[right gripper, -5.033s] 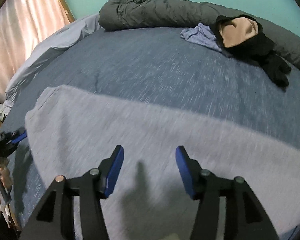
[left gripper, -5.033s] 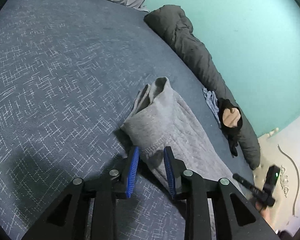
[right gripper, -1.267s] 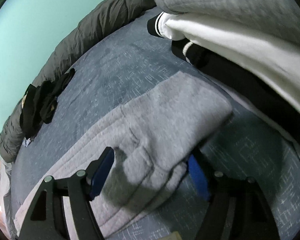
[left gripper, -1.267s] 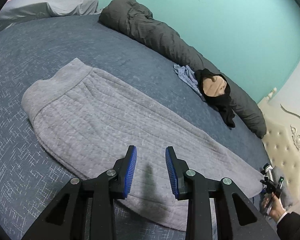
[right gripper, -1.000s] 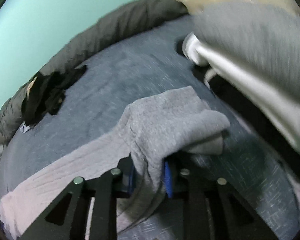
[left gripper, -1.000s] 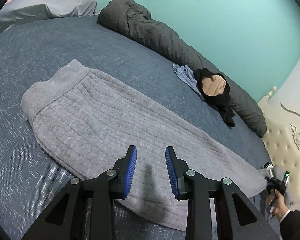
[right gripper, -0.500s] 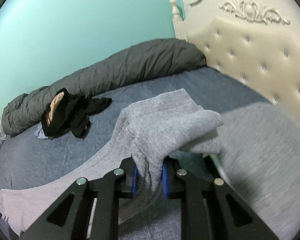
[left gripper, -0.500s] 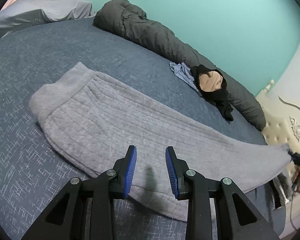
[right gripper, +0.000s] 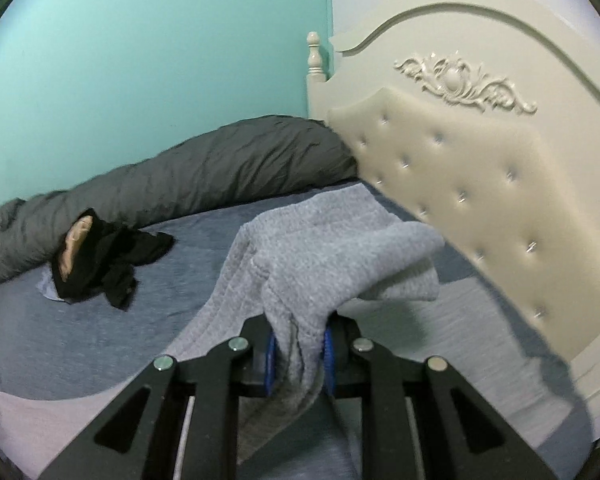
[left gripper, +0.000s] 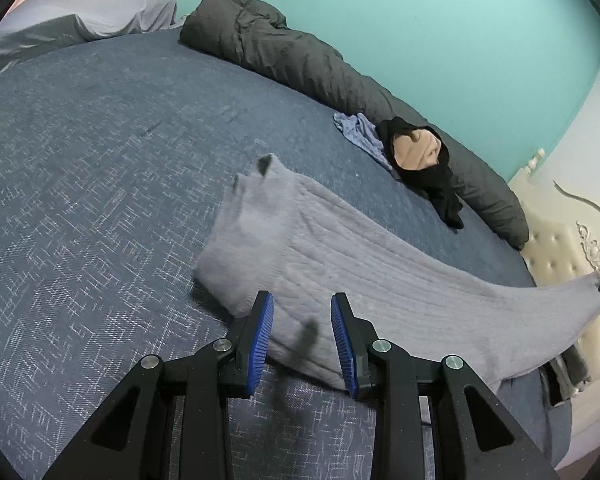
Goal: Fold clothes
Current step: 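Lift the pinched sweatshirt end with the right gripper toward the bundle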
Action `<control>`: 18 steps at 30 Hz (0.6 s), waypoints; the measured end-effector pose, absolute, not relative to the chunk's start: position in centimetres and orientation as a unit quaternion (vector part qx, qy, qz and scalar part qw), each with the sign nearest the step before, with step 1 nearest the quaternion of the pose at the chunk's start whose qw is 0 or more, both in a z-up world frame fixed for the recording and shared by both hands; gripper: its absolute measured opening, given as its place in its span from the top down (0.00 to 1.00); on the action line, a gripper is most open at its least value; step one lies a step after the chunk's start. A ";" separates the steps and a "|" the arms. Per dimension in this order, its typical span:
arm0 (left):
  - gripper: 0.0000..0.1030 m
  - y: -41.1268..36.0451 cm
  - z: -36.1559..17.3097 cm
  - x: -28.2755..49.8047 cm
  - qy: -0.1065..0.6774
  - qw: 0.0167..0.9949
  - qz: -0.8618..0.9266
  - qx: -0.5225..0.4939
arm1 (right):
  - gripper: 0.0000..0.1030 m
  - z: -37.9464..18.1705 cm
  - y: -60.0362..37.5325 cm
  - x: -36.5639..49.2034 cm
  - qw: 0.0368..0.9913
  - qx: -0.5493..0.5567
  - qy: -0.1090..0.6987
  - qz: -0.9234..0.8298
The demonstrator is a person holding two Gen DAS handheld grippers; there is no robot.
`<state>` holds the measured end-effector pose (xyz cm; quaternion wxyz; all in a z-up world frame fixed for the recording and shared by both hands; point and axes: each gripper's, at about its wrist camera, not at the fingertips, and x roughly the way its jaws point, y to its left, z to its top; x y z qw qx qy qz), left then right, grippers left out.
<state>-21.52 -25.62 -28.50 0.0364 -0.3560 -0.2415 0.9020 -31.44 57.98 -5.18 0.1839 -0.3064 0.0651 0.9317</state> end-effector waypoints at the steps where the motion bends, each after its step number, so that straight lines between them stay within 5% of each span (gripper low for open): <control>1: 0.68 -25.6 -28.6 -21.5 -0.241 0.037 0.902 -0.357 | 0.83 -5.2 58.0 -31.5 0.186 -0.309 0.062 0.931; 18: 0.68 -24.6 -28.3 -20.9 -0.194 0.047 0.912 -0.358 | 0.83 -7.3 38.1 -34.9 -0.014 -0.330 0.026 0.943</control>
